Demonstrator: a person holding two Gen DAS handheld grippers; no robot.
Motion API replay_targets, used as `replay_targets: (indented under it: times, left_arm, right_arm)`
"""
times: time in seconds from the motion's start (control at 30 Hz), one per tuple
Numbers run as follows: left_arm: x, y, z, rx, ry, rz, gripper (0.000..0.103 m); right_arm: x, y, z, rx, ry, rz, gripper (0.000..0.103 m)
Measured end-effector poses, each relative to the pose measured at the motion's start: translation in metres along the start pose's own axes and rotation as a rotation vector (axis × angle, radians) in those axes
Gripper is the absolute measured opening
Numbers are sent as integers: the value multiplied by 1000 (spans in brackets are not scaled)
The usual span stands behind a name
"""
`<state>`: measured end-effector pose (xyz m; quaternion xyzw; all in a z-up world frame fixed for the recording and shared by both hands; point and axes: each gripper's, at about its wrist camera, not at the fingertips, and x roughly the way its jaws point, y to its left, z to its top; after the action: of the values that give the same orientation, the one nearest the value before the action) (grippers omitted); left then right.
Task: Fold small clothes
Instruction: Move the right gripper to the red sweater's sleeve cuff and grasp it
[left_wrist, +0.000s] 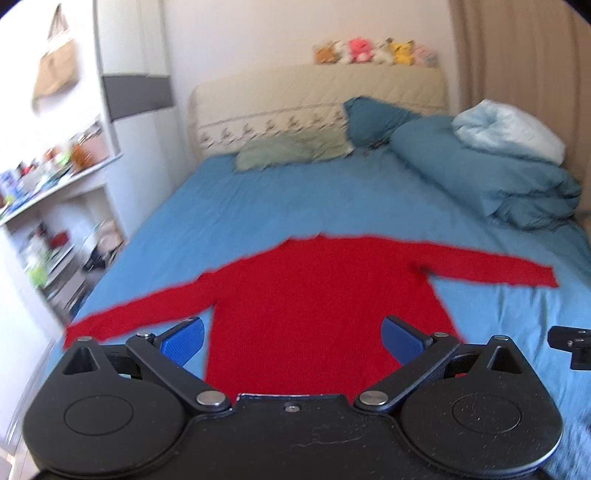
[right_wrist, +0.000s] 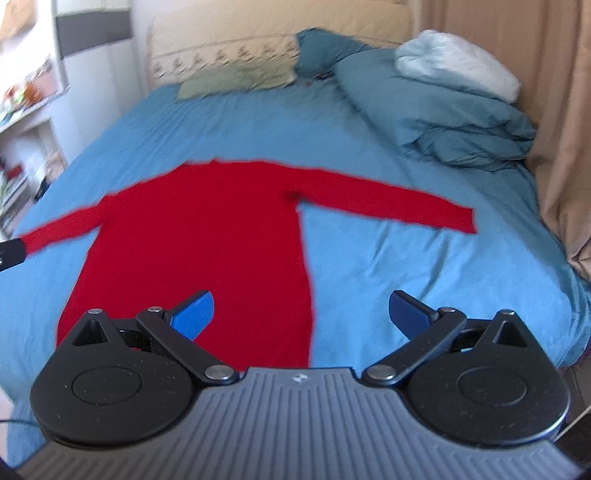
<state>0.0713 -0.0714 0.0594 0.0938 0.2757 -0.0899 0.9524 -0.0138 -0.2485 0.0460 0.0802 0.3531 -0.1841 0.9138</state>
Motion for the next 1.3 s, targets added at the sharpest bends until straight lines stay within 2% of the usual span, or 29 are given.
replay_targets:
  times: [0.17,0.33,0.47,0.57,0.67,0.77,0.8,0.83,0.97,1.1,1.2,1.3]
  left_arm:
    - [57,-35,51,53,-28,-83,103]
    - [146,-77,85,103,35,-198,103]
    - [231,-113,100,140,107,-242,103]
    - [291,-135,108,122,168,-292,103]
    - [348,-157,111,125,195,-300,103]
    - [396,-178,108,153,230,-300,103]
    - [411,-184,105,163,251,-304,103]
    - [424,-190,102,170,272,-302,103]
    - [461,-201,87,167,345,-288,103]
    - [488,-206,79,138,441,-293,103]
    - [498,-207,72,158,498,-295,103]
    - [505,-200,69,131,510,-308,103]
  right_arm:
    - [43,-59,43,81,-20,-78,103]
    - [115,-121,66,190,-12,-136,103]
    - [187,-163,65,311,5,-160,103]
    - [239,-189,57,423,19,-153,103]
    - [288,-210,48,522,28,-161,103]
    - [325,-221,45,553,24,-211,103]
    - [335,-224,45,569,21,-225,101]
    - [345,-228,44,591,18,-229,93]
    - [367,-243,41,677,7,-288,73]
    - [377,-250,44,695,21,-359,40]
    - [376,-252,49,689,29,-372,26]
    - [370,-245,63,667,37,-387,22]
